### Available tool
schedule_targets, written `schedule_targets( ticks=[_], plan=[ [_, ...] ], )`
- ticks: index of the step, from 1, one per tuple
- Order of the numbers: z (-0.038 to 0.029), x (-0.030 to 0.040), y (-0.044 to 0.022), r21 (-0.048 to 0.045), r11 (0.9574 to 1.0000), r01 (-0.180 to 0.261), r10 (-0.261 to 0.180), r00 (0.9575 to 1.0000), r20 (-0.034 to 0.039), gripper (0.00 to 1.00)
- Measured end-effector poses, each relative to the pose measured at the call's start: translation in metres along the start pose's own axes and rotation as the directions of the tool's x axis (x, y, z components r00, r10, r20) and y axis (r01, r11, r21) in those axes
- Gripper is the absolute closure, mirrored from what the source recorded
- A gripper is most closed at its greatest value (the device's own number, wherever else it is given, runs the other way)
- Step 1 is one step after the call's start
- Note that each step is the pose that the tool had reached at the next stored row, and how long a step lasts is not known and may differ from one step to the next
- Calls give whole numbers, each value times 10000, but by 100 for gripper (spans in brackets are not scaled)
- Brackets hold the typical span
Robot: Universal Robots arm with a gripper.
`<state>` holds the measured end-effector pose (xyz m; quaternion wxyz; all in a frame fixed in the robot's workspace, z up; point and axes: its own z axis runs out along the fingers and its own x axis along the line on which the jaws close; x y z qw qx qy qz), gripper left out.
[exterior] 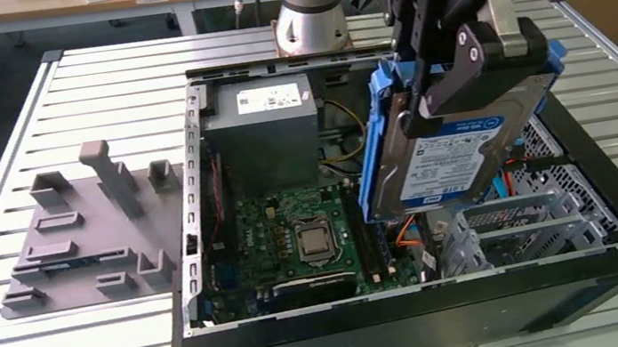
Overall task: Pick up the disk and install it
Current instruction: 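Insert the disk into the insertion slot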
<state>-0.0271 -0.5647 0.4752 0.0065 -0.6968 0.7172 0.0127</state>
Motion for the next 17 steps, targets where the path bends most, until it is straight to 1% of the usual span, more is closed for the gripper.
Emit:
schedule_targets(
  ticks=[6, 7, 13, 14, 16, 17],
  plan=[
    [19, 10, -127, 0, 10000, 0, 0, 10000, -2, 64],
    [21, 10, -139, 0, 10000, 0, 0, 10000, -2, 64],
    [25, 15, -141, 0, 10000, -1, 1, 10000, -9, 64],
    [26, 27, -142, 0, 10000, 0, 0, 10000, -9, 64],
    [34, 71, -147, 0, 10000, 1, -1, 10000, -8, 64],
    [37, 83, -161, 0, 10000, 0, 0, 10000, -8, 64]
  ],
)
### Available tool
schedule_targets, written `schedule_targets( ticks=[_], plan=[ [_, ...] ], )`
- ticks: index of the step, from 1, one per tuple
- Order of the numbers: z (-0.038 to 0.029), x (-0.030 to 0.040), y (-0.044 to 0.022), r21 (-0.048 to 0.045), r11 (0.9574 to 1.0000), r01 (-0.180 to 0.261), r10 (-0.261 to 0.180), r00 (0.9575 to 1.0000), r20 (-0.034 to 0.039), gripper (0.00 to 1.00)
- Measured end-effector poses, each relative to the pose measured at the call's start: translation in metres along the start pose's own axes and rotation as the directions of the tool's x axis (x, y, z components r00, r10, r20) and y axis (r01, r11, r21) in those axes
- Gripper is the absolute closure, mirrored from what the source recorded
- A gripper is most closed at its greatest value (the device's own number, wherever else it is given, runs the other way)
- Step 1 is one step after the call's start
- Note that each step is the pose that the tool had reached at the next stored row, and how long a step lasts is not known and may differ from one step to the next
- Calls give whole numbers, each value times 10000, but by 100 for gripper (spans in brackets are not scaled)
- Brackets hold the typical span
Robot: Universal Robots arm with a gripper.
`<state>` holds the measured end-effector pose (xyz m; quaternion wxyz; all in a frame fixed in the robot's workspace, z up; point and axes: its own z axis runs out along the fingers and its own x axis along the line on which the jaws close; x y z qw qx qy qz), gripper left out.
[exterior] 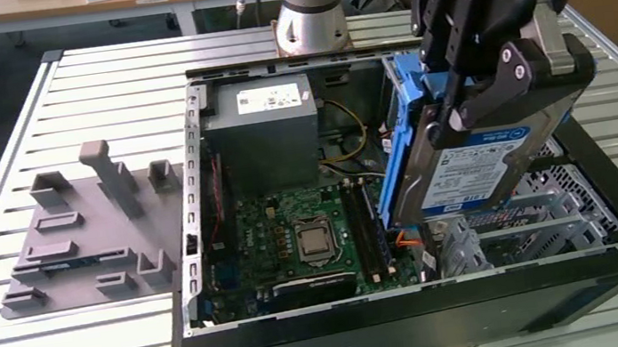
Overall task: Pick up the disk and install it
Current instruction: 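Insert the disk into the insertion slot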
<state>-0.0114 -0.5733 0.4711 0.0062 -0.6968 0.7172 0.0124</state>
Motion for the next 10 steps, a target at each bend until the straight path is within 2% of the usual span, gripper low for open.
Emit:
schedule_targets(
  ticks=[2, 8, 10],
  plan=[
    [8, 9, -58, 0, 10000, 0, 0, 10000, 1, 64],
    [27, 5, -285, -27, 10000, 1, -1, 10000, -2, 64],
    [38, 6, -323, -31, 10000, 0, 0, 10000, -1, 64]
  ],
)
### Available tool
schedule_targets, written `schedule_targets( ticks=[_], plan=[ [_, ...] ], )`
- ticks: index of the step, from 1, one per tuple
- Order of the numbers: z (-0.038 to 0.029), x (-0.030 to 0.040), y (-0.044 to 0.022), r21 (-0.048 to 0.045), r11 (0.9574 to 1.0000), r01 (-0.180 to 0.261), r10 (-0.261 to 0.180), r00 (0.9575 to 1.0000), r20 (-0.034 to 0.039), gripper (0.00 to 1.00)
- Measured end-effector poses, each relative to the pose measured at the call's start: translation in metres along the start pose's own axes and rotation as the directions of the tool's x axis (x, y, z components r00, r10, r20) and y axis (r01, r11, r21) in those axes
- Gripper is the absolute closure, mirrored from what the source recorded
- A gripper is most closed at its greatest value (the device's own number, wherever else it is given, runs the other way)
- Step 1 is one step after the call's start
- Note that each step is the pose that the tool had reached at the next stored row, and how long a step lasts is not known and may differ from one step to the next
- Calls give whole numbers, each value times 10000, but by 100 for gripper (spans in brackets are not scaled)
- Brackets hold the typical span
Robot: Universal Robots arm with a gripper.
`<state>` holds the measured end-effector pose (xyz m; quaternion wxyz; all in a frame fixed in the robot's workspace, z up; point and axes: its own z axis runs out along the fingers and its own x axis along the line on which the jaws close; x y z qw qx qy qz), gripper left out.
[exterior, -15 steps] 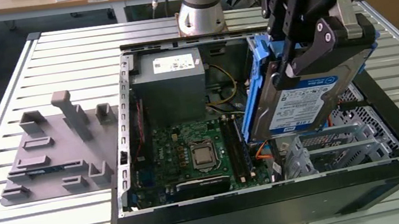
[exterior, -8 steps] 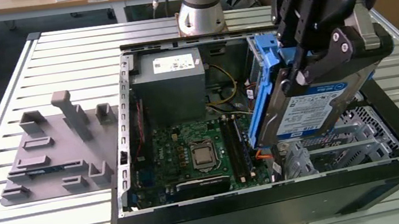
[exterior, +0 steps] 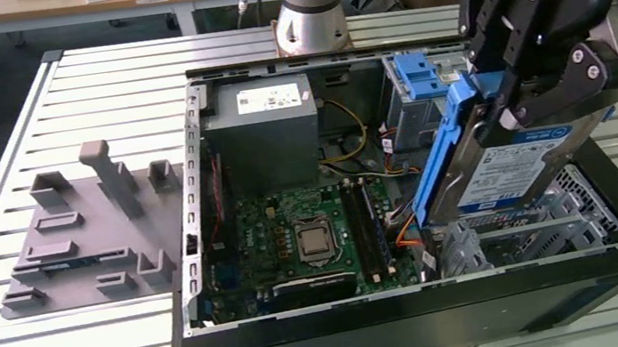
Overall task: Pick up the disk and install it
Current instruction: 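Insert the disk into the insertion slot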
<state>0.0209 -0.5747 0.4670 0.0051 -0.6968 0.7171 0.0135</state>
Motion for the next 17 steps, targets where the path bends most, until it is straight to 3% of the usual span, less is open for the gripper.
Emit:
schedule_targets(
  ticks=[6, 17],
  plan=[
    [22, 35, -63, -1, 10000, -1, 1, 10000, -1, 64],
    [56, 21, -435, -79, 10000, -2, 2, 10000, -4, 64]
  ],
)
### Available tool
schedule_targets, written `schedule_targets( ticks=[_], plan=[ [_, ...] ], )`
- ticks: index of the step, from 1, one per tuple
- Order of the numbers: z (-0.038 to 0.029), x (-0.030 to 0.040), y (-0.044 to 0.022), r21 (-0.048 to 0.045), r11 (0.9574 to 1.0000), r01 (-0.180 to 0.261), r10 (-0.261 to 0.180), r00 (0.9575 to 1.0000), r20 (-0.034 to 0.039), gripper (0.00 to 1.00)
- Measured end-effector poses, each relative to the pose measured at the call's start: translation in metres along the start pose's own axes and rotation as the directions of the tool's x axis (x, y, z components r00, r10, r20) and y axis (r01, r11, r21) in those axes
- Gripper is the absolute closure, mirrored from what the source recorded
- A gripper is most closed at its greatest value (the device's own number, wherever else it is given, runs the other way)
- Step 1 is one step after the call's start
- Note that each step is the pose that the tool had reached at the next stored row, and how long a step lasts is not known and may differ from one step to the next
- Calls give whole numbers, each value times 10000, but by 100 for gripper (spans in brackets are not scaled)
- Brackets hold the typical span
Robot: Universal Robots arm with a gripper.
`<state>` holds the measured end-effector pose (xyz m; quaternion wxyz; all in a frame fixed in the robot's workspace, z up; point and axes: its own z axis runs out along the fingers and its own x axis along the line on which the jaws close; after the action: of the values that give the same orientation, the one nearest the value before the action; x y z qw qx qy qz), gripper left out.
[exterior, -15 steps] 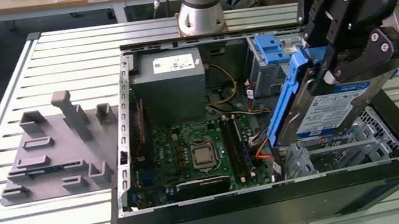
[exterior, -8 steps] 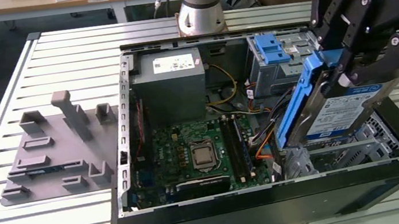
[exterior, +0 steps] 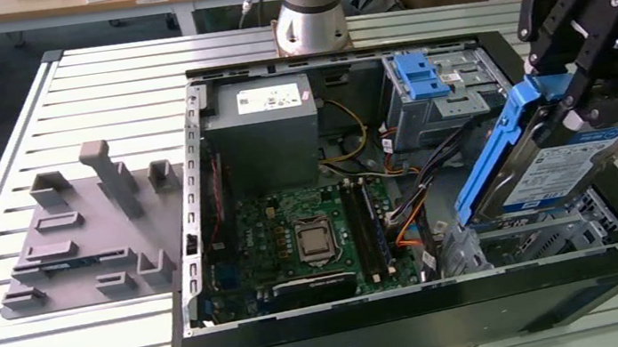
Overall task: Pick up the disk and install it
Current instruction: 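Insert the disk into the insertion slot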
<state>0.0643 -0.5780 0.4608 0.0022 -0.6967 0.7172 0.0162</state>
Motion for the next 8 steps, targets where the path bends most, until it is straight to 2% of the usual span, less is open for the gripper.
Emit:
schedule_targets(
  ticks=[8],
  plan=[
    [5, -9, -31, -4, 10000, 1, -1, 10000, 0, 64]
  ],
)
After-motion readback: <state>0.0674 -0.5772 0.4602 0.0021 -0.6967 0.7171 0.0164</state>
